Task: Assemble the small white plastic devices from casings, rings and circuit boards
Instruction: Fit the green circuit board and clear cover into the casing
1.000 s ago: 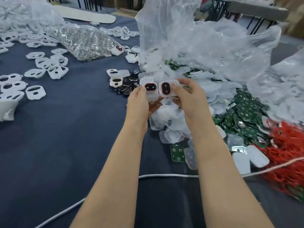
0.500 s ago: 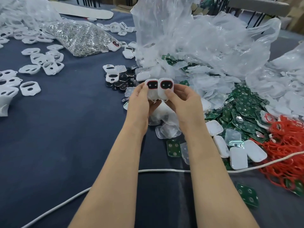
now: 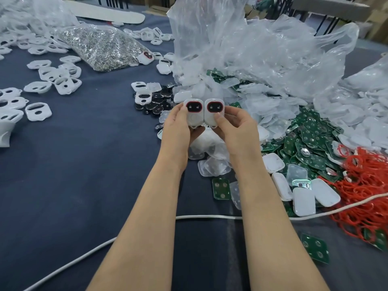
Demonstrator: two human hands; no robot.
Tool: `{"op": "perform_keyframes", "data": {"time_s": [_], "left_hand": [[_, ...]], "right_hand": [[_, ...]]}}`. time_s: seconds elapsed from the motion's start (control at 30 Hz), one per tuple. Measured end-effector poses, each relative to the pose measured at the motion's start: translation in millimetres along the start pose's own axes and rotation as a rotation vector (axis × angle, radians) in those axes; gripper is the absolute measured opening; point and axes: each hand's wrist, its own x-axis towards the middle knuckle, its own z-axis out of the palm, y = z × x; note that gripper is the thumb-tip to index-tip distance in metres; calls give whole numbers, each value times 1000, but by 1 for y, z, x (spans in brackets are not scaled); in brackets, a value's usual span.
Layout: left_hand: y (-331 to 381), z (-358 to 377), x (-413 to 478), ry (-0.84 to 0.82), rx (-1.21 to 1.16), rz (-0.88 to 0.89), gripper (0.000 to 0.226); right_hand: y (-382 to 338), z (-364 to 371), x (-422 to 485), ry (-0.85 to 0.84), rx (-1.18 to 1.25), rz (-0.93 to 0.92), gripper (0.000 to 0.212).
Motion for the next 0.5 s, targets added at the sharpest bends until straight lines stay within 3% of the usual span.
{"op": "perform_keyframes", "data": {"time_s": [0.2,0.37,0.5], "left_hand": [[3,-5,-2,29,144,132,15],[28,-52,22,321,468,193,21],[52,-105,30,542,902,177,32]], "right_hand": [[-5,11,-5,20,-141,-13,13],[-5,70,1,-108,-292,40,22],[9,140,-2,-263,-374,107,25]]}}
